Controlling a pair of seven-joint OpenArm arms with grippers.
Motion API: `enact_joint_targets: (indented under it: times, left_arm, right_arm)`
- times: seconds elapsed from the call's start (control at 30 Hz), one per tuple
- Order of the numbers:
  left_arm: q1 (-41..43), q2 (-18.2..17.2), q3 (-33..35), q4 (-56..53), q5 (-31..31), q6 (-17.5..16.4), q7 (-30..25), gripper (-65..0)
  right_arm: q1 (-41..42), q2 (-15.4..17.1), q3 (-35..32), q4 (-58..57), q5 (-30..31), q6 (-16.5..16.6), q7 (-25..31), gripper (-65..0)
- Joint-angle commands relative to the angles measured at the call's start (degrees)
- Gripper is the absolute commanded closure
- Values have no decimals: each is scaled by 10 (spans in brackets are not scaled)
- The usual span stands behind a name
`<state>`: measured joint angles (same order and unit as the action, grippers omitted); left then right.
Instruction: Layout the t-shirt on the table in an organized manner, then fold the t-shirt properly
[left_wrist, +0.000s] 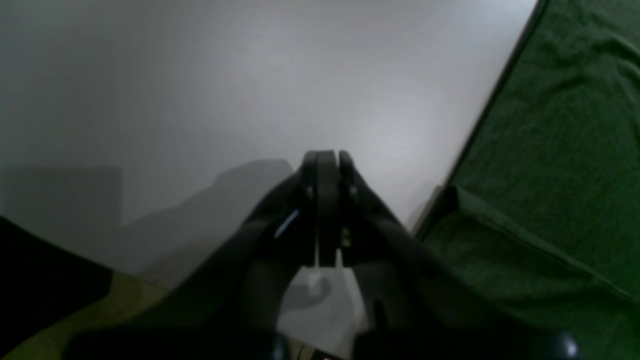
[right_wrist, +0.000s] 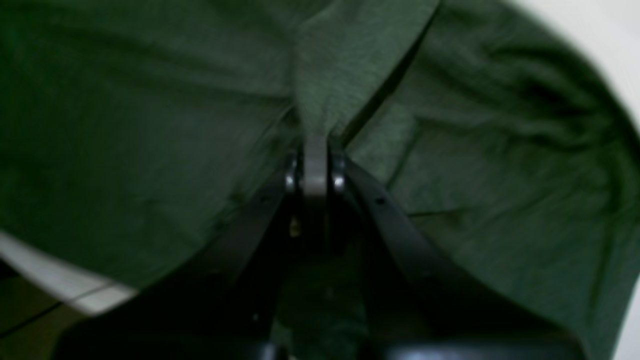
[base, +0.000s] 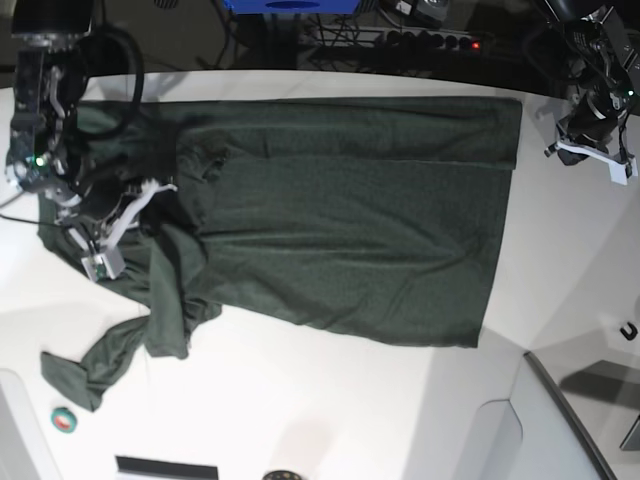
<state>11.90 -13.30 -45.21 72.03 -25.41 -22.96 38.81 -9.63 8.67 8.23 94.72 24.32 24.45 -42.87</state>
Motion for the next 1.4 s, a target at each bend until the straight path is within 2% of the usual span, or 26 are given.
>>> enact_joint_targets:
  times: [0.0,0.23,0.5,0.67,0.73,0.83,0.97,1.03,1.1,1.2,1.27,1.37]
  left_arm:
    - [-3,-11,-3,9,-6,-4,-10,0]
    - [-3,-11,-3,9,-5,-4,-10,0]
    - [-4,-11,-2,9,-5,-4,-10,0]
    - [-3,-11,-3,9,-5,-4,-10,0]
    - [-2,-12,-5,9,-5,-4,-10,0]
    - [2,-12,-7,11,-5,-4,-10,0]
    - [4,-12,-8,12,-5,-4,-10,0]
    - [5,-12,-8,12,-5,-4,-10,0]
    - [14,-14,-9,13,-7,-4,-10,0]
    - [19,-20,-9,13,-8,-5,-10,0]
    - [19,-23,-11,13,-7,-19,-10,0]
    - [19,-23,-37,9,-6,-67,-10,0]
  right_arm:
    - [-5,5,1,19,18,3,5,-2]
    - [-76,4,-1,46,45,4,-1,-2]
    - [-122,5,-78,37,45,3,0,-21]
    - [-114,5,-73,49,45,-1,3,-215]
    - [-99,5,-54,57,45,-1,2,-246]
    - [-33,5,-33,34,42,-1,0,-242]
    - [84,4,-26,-120,42,-4,1,-243]
    - [129,4,-26,-198,42,-28,8,-243]
    - [158,6,-26,-249,42,-44,34,-243]
    - [186,9,-27,-299,42,-48,72,-245]
    - [204,10,-29,-328,42,-48,83,-245]
    - [223,18,-31,-357,41,-48,85,-245]
